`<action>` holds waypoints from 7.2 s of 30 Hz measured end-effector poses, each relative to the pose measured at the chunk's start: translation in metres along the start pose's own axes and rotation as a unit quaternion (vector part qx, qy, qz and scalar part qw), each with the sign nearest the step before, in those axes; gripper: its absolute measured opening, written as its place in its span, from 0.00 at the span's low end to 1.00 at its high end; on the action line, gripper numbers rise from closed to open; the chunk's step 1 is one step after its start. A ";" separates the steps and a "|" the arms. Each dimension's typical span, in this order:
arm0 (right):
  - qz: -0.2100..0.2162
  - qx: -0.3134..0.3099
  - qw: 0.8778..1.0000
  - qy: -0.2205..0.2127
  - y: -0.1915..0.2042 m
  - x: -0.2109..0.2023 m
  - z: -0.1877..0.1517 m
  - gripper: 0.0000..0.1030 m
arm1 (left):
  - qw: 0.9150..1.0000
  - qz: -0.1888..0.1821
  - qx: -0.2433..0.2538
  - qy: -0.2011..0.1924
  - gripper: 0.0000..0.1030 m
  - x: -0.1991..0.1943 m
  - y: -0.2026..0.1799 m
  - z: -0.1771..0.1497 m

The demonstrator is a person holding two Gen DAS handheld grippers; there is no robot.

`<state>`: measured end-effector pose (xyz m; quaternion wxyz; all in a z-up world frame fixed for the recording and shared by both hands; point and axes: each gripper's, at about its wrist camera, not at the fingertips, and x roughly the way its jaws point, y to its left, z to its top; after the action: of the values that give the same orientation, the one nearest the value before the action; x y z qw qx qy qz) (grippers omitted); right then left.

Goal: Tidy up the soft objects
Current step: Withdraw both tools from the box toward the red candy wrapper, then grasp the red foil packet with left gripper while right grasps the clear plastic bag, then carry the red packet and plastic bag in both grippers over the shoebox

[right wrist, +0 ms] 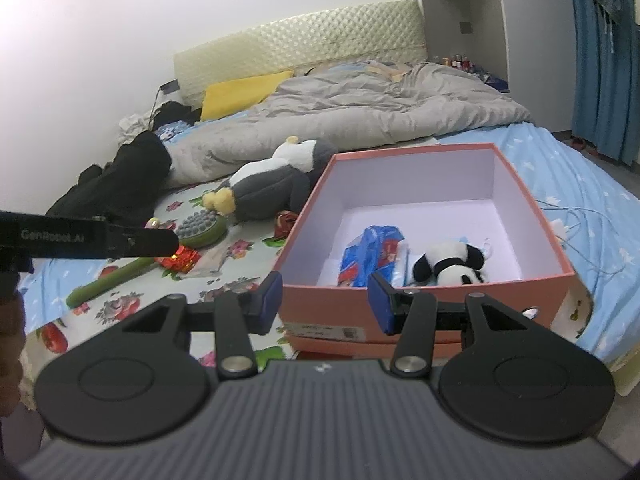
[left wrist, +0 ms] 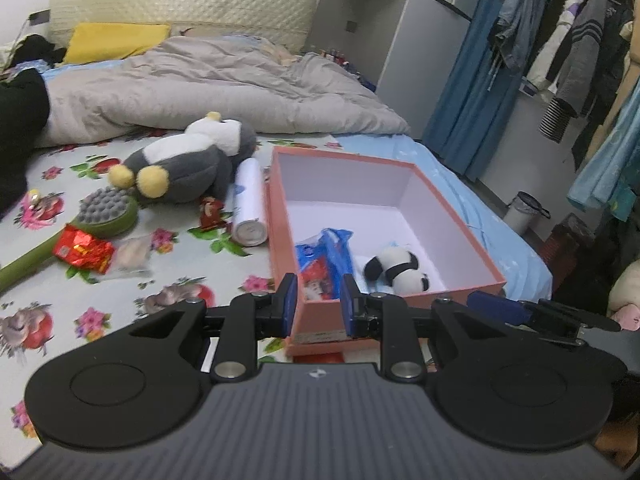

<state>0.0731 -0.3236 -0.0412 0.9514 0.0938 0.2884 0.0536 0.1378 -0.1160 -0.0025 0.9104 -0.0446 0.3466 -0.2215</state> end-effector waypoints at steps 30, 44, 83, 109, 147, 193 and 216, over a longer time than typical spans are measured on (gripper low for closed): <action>0.083 -0.069 0.992 0.067 0.100 0.042 -0.050 0.49 | 0.992 0.085 -0.091 0.004 0.26 -0.054 0.104 -0.074; 0.079 -0.086 0.989 0.089 0.106 0.095 -0.049 0.49 | 0.986 0.115 -0.118 0.037 0.38 -0.008 0.160 -0.070; 0.141 -0.111 0.977 0.117 0.159 0.346 -0.011 0.75 | 0.931 0.109 -0.345 0.047 0.62 0.179 0.352 -0.015; 0.127 -0.147 0.973 0.126 0.177 0.335 -0.008 0.29 | 0.945 0.083 -0.315 0.025 0.23 0.172 0.331 -0.013; 0.045 -0.142 0.984 0.098 0.129 0.140 -0.031 0.19 | 0.972 0.089 -0.213 0.030 0.18 0.029 0.186 -0.080; -0.028 -0.019 0.999 0.016 -0.026 0.030 0.035 0.19 | 0.997 0.004 -0.067 0.050 0.04 0.067 -0.017 0.013; -0.032 0.021 0.999 0.034 -0.067 0.034 0.021 0.19 | 0.990 -0.009 -0.014 0.140 0.45 0.131 -0.010 -0.046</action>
<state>0.1167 -0.3872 -0.0565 0.9400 0.1027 0.3248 0.0205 0.1910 -0.1788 -0.1149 0.8500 -0.0289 0.4736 -0.2286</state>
